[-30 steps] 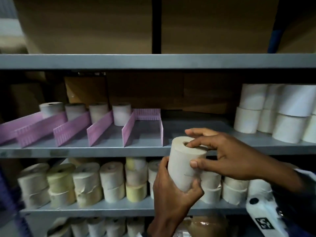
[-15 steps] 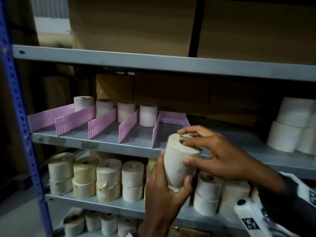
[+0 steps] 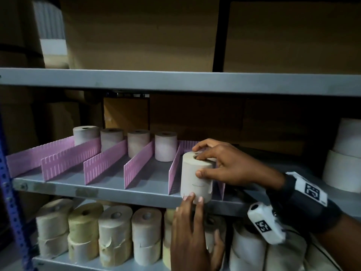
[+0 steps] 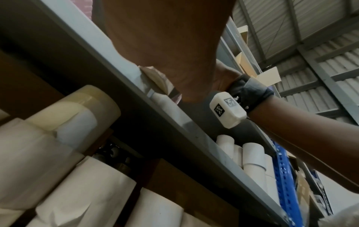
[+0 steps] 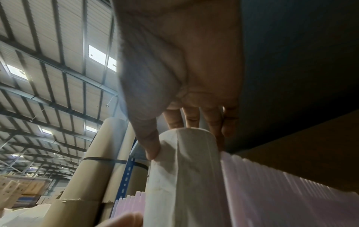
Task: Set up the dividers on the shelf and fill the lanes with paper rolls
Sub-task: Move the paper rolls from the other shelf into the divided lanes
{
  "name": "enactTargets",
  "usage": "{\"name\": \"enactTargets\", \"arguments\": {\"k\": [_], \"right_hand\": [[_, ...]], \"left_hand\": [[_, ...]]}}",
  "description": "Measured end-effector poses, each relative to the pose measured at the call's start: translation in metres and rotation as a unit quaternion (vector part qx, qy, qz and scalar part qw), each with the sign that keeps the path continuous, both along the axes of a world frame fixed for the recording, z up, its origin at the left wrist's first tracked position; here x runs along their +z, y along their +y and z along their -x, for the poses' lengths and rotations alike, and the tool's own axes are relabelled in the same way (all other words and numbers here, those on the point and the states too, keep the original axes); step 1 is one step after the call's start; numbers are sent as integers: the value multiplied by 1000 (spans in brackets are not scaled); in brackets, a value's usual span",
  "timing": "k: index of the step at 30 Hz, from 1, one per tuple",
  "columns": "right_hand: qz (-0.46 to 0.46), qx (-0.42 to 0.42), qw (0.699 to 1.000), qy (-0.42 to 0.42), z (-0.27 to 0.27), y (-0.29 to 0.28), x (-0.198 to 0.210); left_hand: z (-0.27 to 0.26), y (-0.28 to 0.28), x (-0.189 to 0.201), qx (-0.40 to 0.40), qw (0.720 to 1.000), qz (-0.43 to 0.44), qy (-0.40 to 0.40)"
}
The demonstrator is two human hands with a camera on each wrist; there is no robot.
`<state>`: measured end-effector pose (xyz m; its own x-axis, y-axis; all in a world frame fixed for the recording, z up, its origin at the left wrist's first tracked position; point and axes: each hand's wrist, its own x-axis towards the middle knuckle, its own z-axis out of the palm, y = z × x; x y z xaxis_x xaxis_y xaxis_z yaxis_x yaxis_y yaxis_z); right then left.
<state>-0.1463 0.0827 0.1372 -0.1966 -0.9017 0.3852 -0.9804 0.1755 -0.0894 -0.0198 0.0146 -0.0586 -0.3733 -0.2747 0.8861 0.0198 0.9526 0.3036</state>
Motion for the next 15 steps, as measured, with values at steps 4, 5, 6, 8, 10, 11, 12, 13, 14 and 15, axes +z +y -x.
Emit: {"name": "enactTargets", "arguments": {"k": [4, 5, 6, 8, 10, 11, 12, 13, 14, 15], "right_hand": [[-21, -1, 1000, -8, 22, -13, 2], [-32, -5, 999, -2, 25, -15, 4], [-48, -9, 999, 4, 30, -19, 6], [-91, -14, 996, 18, 40, -28, 12], [-133, -18, 991, 22, 52, -36, 16], [-147, -22, 989, 15, 60, -41, 18], [-158, -25, 987, 10, 68, -46, 19], [-169, -30, 985, 6, 76, -52, 20], [-179, -32, 983, 4, 84, -58, 21], [-186, -29, 982, 3, 91, -64, 22]], "left_hand": [[15, -7, 2, 22, 998, -10, -52], [18, -9, 3, 30, 998, -6, -59], [22, -11, 4, 40, 997, -1, -65], [28, -15, 8, 58, 995, 13, -77], [33, -19, 12, 72, 993, 24, -91], [36, -21, 13, 78, 992, 29, -96], [37, -22, 12, 81, 991, 36, -98], [38, -24, 10, 82, 991, 43, -98], [38, -25, 8, 82, 991, 50, -96], [38, -26, 6, 79, 991, 55, -94]]}}
